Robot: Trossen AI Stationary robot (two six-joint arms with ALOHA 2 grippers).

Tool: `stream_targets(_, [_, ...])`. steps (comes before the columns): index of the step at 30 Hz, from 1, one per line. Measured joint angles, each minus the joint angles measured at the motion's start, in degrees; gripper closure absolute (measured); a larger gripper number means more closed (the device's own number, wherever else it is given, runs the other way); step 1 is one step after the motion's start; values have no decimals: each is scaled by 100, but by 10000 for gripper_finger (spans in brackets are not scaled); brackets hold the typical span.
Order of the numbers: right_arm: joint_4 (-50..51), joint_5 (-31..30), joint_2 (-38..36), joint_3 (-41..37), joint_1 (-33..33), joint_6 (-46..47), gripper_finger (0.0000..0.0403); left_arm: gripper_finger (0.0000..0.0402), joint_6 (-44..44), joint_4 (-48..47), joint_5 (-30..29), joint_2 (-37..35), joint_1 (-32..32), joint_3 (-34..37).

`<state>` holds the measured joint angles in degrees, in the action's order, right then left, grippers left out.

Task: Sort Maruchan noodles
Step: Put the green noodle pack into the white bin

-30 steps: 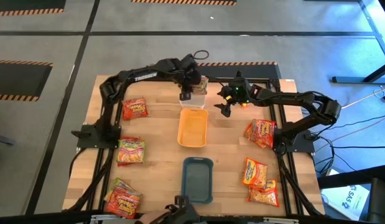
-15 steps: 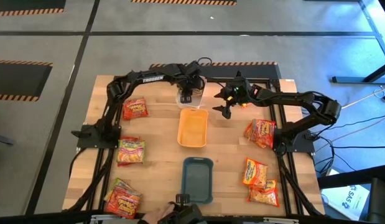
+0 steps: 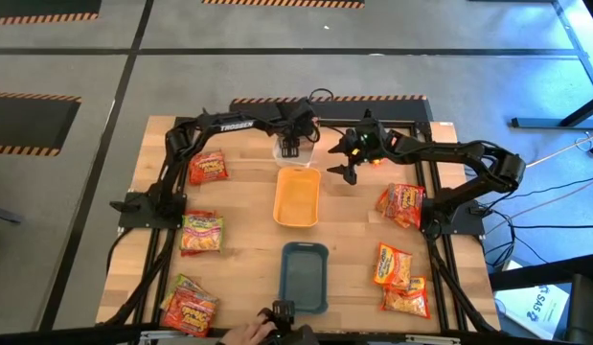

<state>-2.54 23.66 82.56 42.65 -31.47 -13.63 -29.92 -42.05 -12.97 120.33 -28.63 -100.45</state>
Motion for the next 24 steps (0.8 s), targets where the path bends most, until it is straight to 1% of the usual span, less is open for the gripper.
stream_targets(2, [2,-2,0,0,-2,0,94,213,21,39,56,-27,31,-57])
stream_targets(7, [-13,-2,2,0,-2,0,94,213,110,-153,-220,-82,54,-169])
stream_targets(13, [-24,-2,2,0,-2,-35,94,213,329,-342,-302,-489,110,-174])
stream_targets(18, [-76,-13,2,0,-2,-155,94,214,553,-410,-599,-830,160,-180])
stream_targets(24, [-151,-33,2,0,-2,-247,94,214,1097,-966,-597,-1189,223,-110])
